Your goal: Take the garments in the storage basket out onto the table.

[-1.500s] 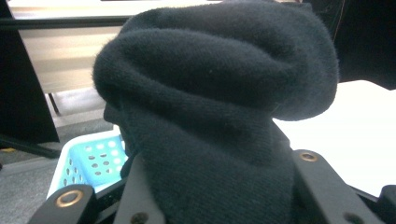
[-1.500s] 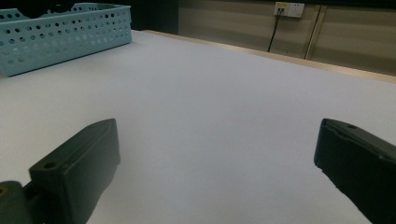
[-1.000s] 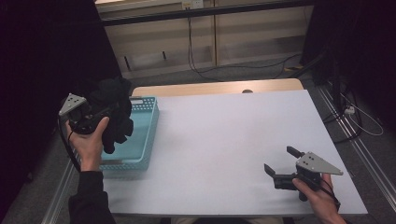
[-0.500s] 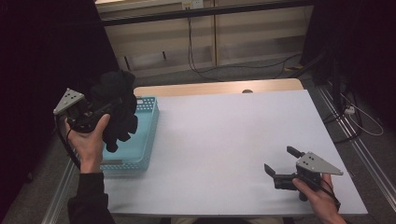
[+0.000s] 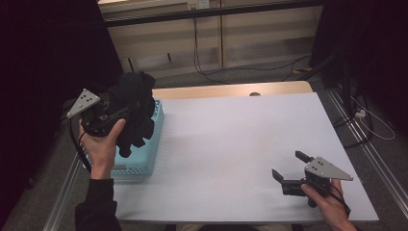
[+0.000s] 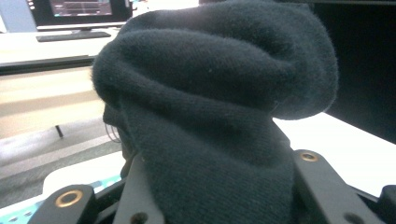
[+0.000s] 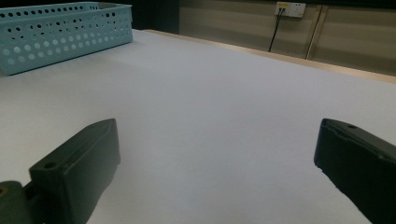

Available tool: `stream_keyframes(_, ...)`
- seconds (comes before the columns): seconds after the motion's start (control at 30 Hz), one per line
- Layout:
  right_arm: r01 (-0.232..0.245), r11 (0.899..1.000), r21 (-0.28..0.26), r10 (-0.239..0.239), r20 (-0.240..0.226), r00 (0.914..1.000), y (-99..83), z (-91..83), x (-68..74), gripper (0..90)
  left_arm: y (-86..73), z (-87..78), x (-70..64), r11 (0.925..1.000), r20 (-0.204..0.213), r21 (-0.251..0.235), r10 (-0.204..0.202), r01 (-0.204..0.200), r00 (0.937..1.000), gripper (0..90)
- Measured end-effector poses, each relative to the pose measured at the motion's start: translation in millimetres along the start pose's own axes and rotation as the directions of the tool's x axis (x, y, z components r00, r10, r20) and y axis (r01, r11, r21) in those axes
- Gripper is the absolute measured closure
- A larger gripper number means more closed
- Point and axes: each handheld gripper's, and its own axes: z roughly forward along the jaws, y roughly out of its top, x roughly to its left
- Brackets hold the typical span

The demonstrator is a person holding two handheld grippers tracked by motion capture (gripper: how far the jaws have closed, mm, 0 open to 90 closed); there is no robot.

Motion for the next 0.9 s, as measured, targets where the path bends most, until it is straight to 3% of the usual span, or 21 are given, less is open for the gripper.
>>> stream_keyframes(0.23,0.001,1.000,0.000,-0.001,0.001,1.0000,0.0,-0.1,-0.2,0.0,-2.1,10.0,-14.5,0.9994,0.044,-0.010,0.035,-0.034,0.9984,63.1)
stream_keyframes(0.5,0.002,1.000,0.002,-0.002,-0.002,1.0000,-0.1,0.0,0.3,0.1,-1.7,20.0,-29.2,0.9995,0.080,0.004,0.030,-0.031,0.9964,63.0)
stream_keyframes(0.6,0.001,1.000,0.002,-0.001,-0.001,1.0000,-0.1,0.2,0.1,0.0,-4.7,27.3,-33.6,0.9999,0.102,0.009,0.009,-0.010,0.9947,63.0)
stream_keyframes(0.9,0.004,1.000,0.002,-0.004,-0.003,1.0000,-0.2,0.3,0.1,0.1,-12.6,47.5,-53.0,0.9993,0.124,0.038,-0.006,0.001,0.9923,62.7)
